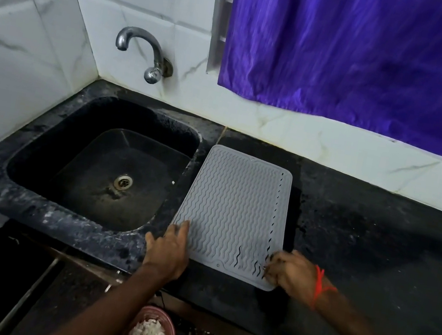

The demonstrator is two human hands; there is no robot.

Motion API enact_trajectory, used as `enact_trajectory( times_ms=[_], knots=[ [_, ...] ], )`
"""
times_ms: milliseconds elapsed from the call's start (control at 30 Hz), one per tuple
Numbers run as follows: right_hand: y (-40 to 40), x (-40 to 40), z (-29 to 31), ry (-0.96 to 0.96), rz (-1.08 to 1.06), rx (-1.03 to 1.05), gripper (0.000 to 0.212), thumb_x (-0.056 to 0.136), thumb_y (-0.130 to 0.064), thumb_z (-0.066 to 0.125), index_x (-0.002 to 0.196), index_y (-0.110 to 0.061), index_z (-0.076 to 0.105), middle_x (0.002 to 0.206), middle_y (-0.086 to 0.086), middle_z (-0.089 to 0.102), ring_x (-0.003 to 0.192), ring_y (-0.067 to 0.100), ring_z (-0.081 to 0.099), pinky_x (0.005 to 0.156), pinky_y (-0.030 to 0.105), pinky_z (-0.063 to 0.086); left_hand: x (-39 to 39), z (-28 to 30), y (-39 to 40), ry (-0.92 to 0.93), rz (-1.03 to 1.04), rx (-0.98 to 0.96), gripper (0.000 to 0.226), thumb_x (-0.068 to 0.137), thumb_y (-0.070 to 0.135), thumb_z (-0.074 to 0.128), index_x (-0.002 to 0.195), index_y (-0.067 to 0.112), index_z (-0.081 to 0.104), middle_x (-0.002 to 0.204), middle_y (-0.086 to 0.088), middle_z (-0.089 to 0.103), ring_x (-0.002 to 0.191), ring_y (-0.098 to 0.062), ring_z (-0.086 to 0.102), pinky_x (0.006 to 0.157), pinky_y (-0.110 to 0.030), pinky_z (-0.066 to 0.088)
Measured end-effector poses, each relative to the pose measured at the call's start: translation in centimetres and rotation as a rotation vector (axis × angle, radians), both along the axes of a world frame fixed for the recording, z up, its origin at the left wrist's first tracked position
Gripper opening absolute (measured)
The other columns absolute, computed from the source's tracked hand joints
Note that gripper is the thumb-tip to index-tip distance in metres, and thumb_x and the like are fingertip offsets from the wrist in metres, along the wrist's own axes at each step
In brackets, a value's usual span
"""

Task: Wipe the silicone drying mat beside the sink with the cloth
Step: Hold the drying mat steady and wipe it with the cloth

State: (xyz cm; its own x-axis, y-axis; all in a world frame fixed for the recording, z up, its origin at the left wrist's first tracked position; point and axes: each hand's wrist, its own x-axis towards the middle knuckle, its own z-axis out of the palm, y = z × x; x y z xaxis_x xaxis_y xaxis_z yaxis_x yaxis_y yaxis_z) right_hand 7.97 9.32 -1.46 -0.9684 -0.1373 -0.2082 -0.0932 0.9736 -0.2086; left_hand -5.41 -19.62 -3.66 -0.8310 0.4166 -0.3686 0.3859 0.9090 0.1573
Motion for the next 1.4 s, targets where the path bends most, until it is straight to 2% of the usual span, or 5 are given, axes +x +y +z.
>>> enact_trajectory(
  times_ms=[333, 667, 1000, 1233, 1400],
  knots=[
    [-9.0, -6.5, -3.1, 0.03, -0.016, -0.107, 0.051, 0.085, -0.015, 0.052, 0.135, -0.025, 0.053, 0.136, -0.001, 0.048, 0.124, 0.024, 0.043, 0.11, 0.034, 0.036, 0.3, -0.7, 0.6, 0.117, -0.088, -0.2, 0.064, 0.098, 0.018, 0.045, 0.156, 0.015, 0.017, 0.161, -0.015, 0.021, 0.117, -0.024, 0.061, 0.112, -0.064, 0.024],
    [-4.3, -3.7, -0.8, -0.027, -0.218, -0.547, 0.036, 0.086, -0.006, 0.057, 0.116, -0.022, 0.07, 0.117, -0.002, 0.065, 0.108, 0.008, 0.057, 0.101, 0.029, 0.046, 0.3, -1.5, 0.9, 0.131, -0.036, -0.16, 0.059, 0.096, 0.024, 0.044, 0.151, 0.015, 0.025, 0.154, -0.016, 0.029, 0.123, -0.028, 0.055, 0.109, -0.059, 0.029],
    [-9.4, -3.3, -2.9, 0.229, -0.282, -0.113, 0.022, 0.073, -0.018, 0.072, 0.094, -0.026, 0.073, 0.101, -0.006, 0.064, 0.097, 0.016, 0.061, 0.088, 0.032, 0.056, 0.5, -1.2, 0.8, 0.139, -0.04, -0.161, 0.057, 0.096, 0.024, 0.043, 0.15, 0.016, 0.026, 0.154, -0.012, 0.029, 0.119, -0.027, 0.057, 0.106, -0.055, 0.033],
    [-6.5, -4.0, 0.7, -0.122, -0.761, -0.895, 0.025, 0.089, -0.008, 0.057, 0.107, -0.014, 0.074, 0.104, 0.009, 0.075, 0.095, 0.017, 0.069, 0.09, 0.034, 0.055, 0.7, -1.7, 0.8, 0.14, -0.064, -0.172, 0.064, 0.096, 0.022, 0.046, 0.153, 0.013, 0.019, 0.156, -0.016, 0.023, 0.127, -0.029, 0.051, 0.107, -0.058, 0.03],
    [-4.0, -6.6, 0.0, 0.12, -0.679, -0.477, 0.034, 0.09, -0.009, 0.056, 0.122, -0.015, 0.066, 0.121, 0.006, 0.063, 0.115, 0.02, 0.057, 0.106, 0.031, 0.043, 0.9, -1.8, 0.3, 0.114, -0.104, -0.215, 0.071, 0.097, 0.022, 0.045, 0.157, 0.009, 0.008, 0.161, -0.022, 0.01, 0.134, -0.031, 0.045, 0.111, -0.063, 0.026]
  ],
)
